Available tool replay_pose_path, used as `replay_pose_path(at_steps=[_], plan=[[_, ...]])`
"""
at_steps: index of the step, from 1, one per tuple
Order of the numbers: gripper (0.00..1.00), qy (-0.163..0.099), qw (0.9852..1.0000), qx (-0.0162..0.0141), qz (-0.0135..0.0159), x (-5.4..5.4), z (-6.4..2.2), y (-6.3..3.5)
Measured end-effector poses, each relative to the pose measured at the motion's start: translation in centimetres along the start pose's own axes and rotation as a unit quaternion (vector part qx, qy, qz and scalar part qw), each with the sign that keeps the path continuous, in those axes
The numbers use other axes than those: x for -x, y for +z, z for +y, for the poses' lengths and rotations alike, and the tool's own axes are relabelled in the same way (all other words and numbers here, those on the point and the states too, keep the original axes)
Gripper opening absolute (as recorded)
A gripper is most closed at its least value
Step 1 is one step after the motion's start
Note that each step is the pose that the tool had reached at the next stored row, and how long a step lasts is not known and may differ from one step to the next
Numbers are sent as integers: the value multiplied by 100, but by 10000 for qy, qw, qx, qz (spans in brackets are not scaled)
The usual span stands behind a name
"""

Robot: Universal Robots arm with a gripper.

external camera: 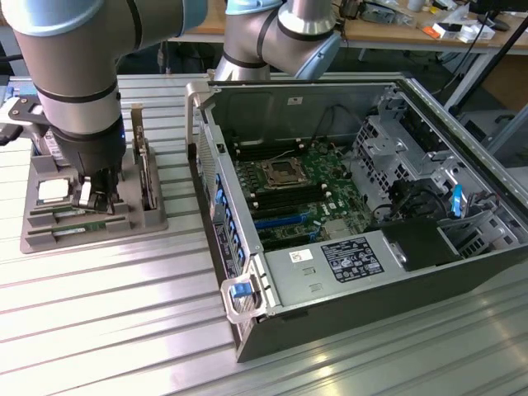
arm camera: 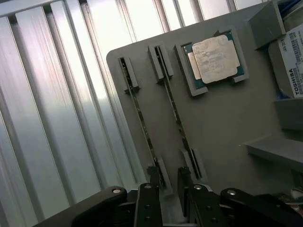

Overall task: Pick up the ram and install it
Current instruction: 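Pick up the ram and move it above insertion slot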

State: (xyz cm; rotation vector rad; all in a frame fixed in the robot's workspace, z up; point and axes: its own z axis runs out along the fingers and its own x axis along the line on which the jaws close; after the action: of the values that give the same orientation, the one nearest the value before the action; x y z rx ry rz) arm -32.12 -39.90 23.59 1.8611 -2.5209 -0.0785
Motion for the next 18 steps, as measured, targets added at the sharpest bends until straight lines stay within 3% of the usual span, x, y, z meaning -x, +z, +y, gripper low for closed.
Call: replay_pose_path(at_steps=[2, 11, 14, 15, 17, 18], plan=[[30, -2, 10000, -3, 5, 3, 4, -122], [30, -11, 10000, -2, 6, 3, 5, -125], [30, -143, 9999, 1, 12, 3, 4, -125], [30, -310, 9995, 5, 19, 3, 4, -124], [30, -766, 9971, 16, 39, 3, 4, -121], [30, -983, 9951, 20, 49, 3, 4, -118]])
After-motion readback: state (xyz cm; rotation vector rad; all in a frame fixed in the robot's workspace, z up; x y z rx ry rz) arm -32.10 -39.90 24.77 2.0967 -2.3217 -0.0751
